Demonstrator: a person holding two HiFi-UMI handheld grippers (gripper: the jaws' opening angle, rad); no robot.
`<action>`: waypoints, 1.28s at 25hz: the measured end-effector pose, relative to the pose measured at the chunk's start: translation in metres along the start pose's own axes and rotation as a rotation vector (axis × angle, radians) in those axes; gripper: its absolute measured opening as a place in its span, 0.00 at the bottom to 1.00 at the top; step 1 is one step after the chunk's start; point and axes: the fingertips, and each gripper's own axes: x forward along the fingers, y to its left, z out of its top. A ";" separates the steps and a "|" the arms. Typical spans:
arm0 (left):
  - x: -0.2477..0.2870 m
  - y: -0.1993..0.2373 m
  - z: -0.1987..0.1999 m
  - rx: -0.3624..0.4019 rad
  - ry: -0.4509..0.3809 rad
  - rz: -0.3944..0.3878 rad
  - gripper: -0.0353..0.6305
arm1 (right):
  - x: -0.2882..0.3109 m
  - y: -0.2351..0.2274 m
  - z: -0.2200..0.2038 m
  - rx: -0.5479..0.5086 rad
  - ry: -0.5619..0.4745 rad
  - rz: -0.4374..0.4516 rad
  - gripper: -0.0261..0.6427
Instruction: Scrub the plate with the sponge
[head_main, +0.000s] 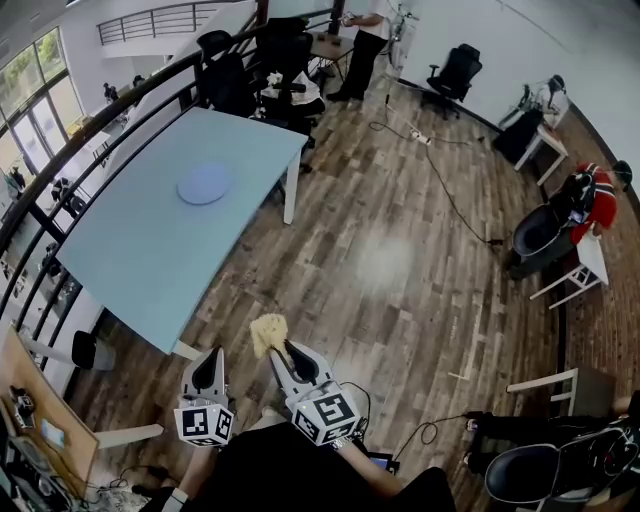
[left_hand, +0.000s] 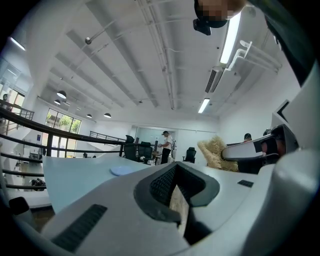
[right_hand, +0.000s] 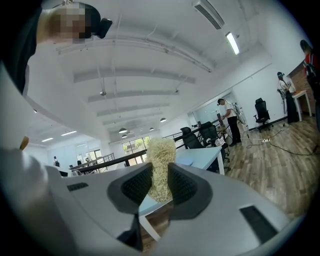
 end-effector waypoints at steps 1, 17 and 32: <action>0.005 0.000 0.000 0.000 0.001 -0.001 0.06 | 0.004 -0.003 0.001 0.002 0.002 0.001 0.16; 0.123 0.016 0.002 0.016 0.031 0.058 0.06 | 0.110 -0.080 0.031 0.026 0.032 0.076 0.16; 0.225 0.014 0.014 0.042 0.014 0.201 0.06 | 0.186 -0.162 0.071 0.029 0.037 0.216 0.16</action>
